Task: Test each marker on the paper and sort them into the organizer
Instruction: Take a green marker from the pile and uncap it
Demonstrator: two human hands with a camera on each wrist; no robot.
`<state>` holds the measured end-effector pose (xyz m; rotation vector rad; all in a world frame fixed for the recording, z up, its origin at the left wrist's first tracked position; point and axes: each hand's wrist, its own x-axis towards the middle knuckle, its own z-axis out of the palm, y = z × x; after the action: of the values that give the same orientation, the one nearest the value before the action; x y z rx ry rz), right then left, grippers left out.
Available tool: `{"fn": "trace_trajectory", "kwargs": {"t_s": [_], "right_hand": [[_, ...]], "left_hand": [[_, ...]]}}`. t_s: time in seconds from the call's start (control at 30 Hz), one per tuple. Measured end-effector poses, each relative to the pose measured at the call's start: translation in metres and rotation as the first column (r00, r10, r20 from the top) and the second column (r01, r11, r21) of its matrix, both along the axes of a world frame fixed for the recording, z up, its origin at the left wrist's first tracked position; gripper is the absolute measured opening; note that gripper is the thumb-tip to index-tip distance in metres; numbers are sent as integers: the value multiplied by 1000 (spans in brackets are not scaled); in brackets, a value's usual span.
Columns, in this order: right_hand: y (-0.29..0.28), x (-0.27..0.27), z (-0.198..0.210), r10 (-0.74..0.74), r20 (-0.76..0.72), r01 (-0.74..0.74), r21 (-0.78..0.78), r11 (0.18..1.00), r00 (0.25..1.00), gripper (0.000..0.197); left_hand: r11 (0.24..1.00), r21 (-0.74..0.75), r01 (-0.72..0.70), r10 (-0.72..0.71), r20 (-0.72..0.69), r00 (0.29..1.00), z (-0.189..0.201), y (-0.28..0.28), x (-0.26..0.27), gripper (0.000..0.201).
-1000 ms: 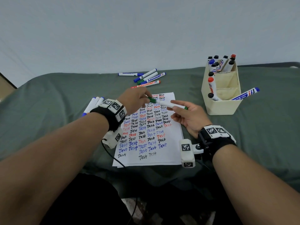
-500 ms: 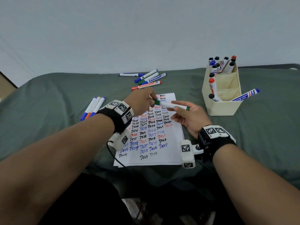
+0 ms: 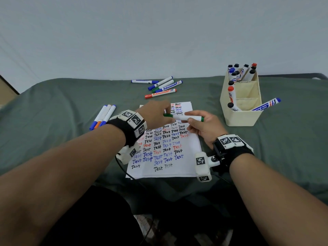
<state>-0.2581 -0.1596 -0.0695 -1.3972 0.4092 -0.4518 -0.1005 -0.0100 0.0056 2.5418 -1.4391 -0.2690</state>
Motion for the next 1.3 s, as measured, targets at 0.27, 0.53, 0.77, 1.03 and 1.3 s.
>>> {"fn": "trace_trajectory", "kwargs": {"t_s": [0.27,0.53,0.77,1.03,1.3], "right_hand": [[-1,11,-3,-50,-152,23,-171,985,987,24],[11,18,26,-88,-403,-104,-431,896,911,63],[7,22,54,-147,-521,-390,-771,503,841,52],[-12,13,50,-229,-666,-603,-743,291,710,60],[-22,7,33,-259,-694,-635,-719,281,672,76]], "left_hand": [[993,2,117,-117,-19,993,-7,9,7,24],[987,114,-112,90,177,980,-17,52,63,32],[924,226,-308,230,314,921,-32,100,115,24],[907,229,-352,264,343,902,-41,120,130,18],[958,201,-206,156,241,958,-20,116,89,57]]}}
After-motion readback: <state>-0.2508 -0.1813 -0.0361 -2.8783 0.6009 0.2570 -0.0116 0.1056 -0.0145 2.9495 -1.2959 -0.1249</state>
